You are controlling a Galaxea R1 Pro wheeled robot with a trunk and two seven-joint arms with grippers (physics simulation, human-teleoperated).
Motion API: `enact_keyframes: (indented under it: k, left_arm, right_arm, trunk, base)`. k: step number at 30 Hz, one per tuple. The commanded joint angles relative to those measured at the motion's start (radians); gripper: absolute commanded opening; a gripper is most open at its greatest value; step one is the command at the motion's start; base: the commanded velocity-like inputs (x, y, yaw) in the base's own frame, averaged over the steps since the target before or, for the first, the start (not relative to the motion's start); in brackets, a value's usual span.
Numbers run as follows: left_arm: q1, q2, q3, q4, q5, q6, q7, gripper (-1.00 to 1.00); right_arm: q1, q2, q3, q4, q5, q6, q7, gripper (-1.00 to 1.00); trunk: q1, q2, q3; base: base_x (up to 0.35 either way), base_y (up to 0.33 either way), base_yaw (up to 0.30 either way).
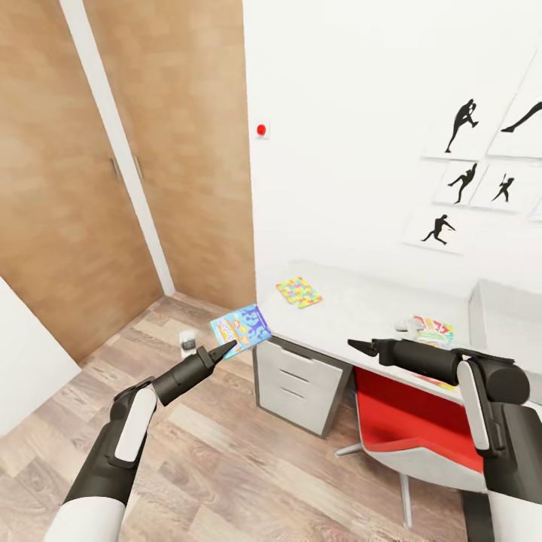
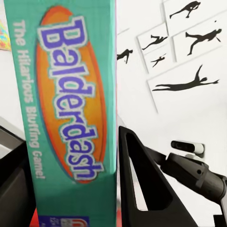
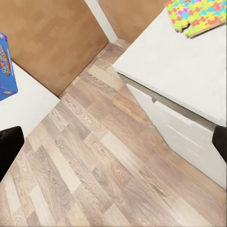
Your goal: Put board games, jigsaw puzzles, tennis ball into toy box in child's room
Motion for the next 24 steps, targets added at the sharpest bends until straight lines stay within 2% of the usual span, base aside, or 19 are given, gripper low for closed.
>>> enact_keyframes:
  k: [1, 12, 21, 24]
  left_arm:
    - [-0.001, -0.001, 0.002, -0.001, 0.005, 0.007, -0.003, -1.0]
    - [0.0, -0.001, -0.042, -0.001, 0.005, 0.009, -0.001, -1.0]
    - [-0.002, -0.003, -0.057, -0.001, 0.006, 0.014, -0.001, -1.0]
    - [-0.003, -0.01, -0.078, -0.001, 0.007, 0.016, -0.002, -1.0]
  right_arm:
    - [-0.002, -0.003, -0.006, 0.0, -0.006, 0.008, 0.002, 1.0]
    - [-0.005, -0.025, -0.022, 0.0, -0.007, 0.008, 0.015, 1.0]
    - [-0.005, -0.035, -0.024, 0.0, -0.008, 0.008, 0.017, 1.0]
    - [-0.005, -0.036, -0.024, 0.0, -0.012, 0.008, 0.017, 1.0]
  trunk:
    - [0.001, -0.002, -0.002]
    - [0.001, -0.002, -0.002]
    - [0.001, -0.002, -0.002]
    - [0.001, -0.002, -0.002]
  base:
    - [0.0, 0.0, -0.287]
    - [0.0, 0.0, -0.288]
    - [0.0, 0.0, -0.289]
    - [0.0, 0.0, -0.289]
